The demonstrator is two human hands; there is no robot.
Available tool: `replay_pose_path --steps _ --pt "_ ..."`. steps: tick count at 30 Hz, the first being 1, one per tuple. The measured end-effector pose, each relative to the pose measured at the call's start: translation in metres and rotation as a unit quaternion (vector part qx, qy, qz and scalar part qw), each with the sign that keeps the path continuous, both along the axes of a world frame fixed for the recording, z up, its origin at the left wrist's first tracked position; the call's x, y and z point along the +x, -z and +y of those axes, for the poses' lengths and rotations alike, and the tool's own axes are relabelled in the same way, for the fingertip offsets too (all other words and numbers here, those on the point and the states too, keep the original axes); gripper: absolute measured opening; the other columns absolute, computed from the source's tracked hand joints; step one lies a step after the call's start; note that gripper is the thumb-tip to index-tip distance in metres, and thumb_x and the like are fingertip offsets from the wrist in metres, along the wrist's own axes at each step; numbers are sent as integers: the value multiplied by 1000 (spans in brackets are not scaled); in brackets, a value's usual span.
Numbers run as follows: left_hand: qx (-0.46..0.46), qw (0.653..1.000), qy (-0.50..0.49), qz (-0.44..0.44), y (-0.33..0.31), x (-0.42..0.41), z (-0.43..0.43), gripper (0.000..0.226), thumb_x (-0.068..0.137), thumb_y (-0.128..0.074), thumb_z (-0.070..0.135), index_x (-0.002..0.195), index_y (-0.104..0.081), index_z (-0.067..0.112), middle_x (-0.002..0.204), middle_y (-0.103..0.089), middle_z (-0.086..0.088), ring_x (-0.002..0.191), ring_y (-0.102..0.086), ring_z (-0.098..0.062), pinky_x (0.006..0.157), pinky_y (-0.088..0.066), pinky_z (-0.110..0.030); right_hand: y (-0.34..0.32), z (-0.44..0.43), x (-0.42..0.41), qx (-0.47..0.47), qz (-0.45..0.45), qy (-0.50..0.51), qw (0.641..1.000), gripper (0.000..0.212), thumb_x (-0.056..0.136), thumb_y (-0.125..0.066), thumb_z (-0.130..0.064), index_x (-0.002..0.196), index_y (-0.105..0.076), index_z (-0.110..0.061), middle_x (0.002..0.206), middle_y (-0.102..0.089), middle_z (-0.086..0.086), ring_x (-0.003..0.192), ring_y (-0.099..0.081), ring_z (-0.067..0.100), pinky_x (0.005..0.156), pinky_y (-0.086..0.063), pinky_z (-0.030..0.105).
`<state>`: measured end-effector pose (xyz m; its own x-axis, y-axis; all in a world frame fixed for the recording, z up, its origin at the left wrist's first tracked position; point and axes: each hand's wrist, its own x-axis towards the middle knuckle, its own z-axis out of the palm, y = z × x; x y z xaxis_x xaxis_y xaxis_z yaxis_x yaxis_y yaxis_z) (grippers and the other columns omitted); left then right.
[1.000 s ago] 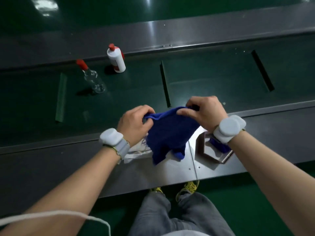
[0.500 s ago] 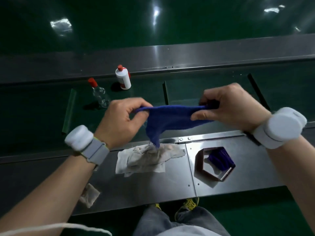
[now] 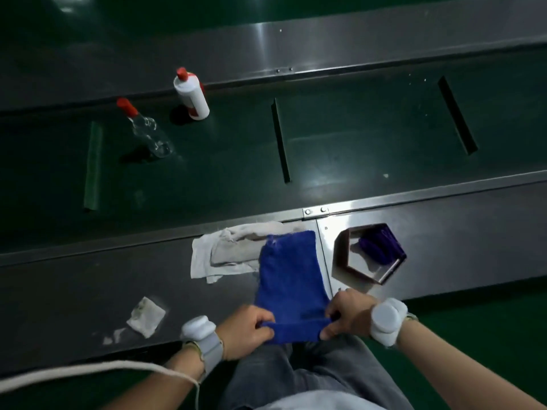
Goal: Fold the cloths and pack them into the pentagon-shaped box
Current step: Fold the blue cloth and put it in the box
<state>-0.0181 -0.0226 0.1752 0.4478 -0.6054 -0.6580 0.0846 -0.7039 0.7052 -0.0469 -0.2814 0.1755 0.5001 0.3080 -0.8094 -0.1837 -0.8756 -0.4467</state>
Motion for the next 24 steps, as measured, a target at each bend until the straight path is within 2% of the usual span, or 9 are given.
replay_pose_path --steps 2,4,6,10,14,16,17,21,24 --pt "21 999 24 18 18 -12 -6 17 80 -57 13 63 -55 15 51 -46 11 53 -42 1 56 -33 -22 23 -1 -9 0 36 0 999 43 72 -68 -58 86 -69 -17 73 -63 -7 71 -58 15 65 -47 27" --pt "42 999 19 14 36 -15 -13 17 81 -56 14 64 -55 10 57 -49 4 59 -47 -11 59 -35 -28 45 -3 -11 0 38 18 999 35 79 -65 -51 87 -67 -18 78 -63 -5 75 -58 17 67 -44 27" --pt "73 997 -15 -27 54 -6 -21 19 84 -55 14 65 -54 10 62 -53 -5 63 -52 -21 59 -34 -32 67 -6 -6 -10 0 30 999 23 87 -60 -42 89 -65 -20 84 -63 -2 77 -54 17 68 -39 25" --pt "119 980 -109 -113 104 25 -39 19 88 -54 17 69 -55 14 71 -63 -19 74 -59 -35 64 -38 -37 110 -16 27 -46 -91 72 992 14 92 -55 -30 95 -64 -20 95 -68 7 85 -63 26 73 -48 31" --pt "145 962 -150 -176 157 61 -52 17 91 -52 25 99 -64 17 95 -71 -15 90 -64 -35 77 -50 -40 151 -15 76 -117 -182 112 970 22 91 -51 -25 109 -64 -20 109 -66 12 99 -61 34 75 -46 33" --pt "163 944 -226 -177 174 69 -53 25 89 -55 27 113 -58 19 108 -70 -10 96 -65 -30 81 -51 -34 163 -9 84 -157 -246 156 944 27 90 -51 -23 114 -58 -15 114 -58 15 104 -54 37 76 -45 38" --pt "186 929 -277 -160 182 67 -52 27 88 -58 28 113 -55 19 109 -68 -8 95 -64 -28 78 -48 -30 169 -6 81 -161 -252 177 938 26 89 -51 -23 113 -55 -14 113 -57 16 103 -54 38 73 -45 39" --pt "260 902 -335 -79 204 25 -49 32 79 -71 33 90 -47 15 88 -61 -8 78 -57 -25 64 -34 -28 191 7 24 -189 -136 198 952 28 90 -48 -44 97 -48 -17 96 -65 13 81 -63 36 61 -43 35" --pt "317 902 -293 5 214 -7 -46 45 73 -74 44 94 -56 8 87 -59 -5 80 -60 -28 63 -36 -28 196 7 -26 -223 -54 280 932 44 85 -50 -59 105 -42 -21 105 -62 10 87 -64 34 70 -49 39"
